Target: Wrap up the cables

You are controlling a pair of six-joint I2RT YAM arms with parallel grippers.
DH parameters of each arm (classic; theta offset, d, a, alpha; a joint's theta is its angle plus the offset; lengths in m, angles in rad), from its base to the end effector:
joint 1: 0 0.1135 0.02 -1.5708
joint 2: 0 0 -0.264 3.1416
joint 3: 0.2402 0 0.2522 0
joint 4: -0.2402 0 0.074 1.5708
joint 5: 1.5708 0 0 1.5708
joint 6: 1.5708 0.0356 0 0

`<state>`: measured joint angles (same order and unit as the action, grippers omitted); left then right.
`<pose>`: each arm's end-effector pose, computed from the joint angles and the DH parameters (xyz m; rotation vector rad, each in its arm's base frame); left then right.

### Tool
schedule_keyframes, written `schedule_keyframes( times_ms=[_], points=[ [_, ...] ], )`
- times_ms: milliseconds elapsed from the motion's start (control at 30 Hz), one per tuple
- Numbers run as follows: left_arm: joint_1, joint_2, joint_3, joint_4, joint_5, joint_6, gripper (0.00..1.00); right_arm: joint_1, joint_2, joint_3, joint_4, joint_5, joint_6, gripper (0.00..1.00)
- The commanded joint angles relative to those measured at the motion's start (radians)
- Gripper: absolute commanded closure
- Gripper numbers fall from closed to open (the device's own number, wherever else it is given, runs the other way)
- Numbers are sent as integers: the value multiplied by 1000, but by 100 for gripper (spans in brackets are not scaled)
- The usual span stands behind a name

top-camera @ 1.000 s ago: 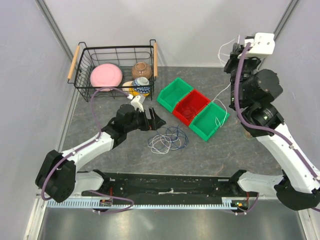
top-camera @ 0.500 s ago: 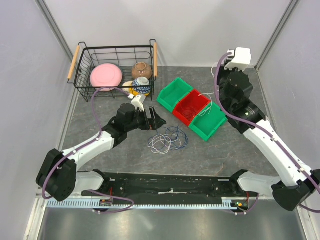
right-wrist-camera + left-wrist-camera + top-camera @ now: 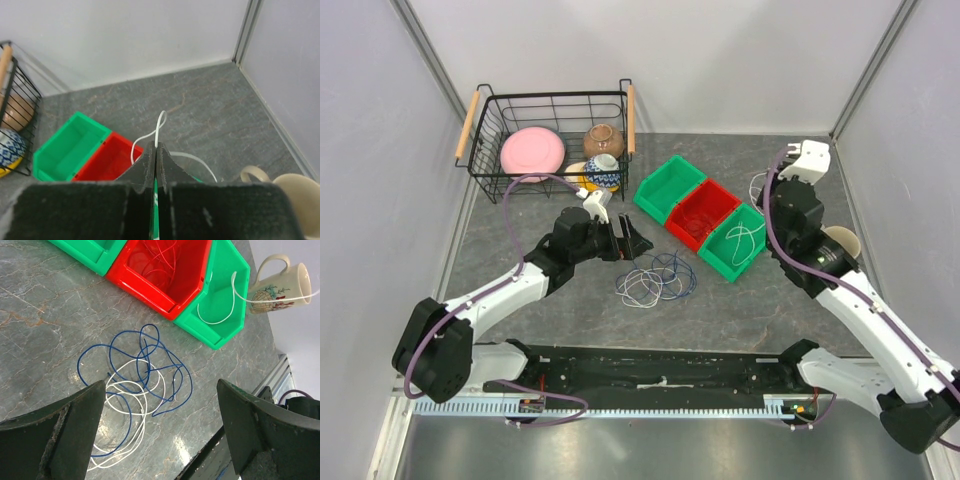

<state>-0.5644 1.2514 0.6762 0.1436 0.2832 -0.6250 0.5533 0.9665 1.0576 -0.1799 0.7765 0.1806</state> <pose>0.2258 -0.1547 0.2360 0.1300 2.1382 -1.0173 0.1896 0.0878 0.4040 0.2794 1.6107 -0.0820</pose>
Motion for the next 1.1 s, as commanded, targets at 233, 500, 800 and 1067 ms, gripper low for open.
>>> schedule_keyframes(
  times_ms=[233, 500, 800, 1067],
  points=[
    [-3, -27, -15, 7, 13, -27, 0, -29, 103, -82, -12, -69, 105, 100],
    [-3, -14, -24, 7, 19, -42, 0, -52, 127, -140, -88, -97, 207, 100],
    [-3, -12, -23, 7, 31, -53, 0, -55, 178, -197, -121, -109, 253, 100],
    [-3, -38, -32, -50, 11, -81, 0, -59, 351, -191, -73, -135, 283, 100]
  ],
)
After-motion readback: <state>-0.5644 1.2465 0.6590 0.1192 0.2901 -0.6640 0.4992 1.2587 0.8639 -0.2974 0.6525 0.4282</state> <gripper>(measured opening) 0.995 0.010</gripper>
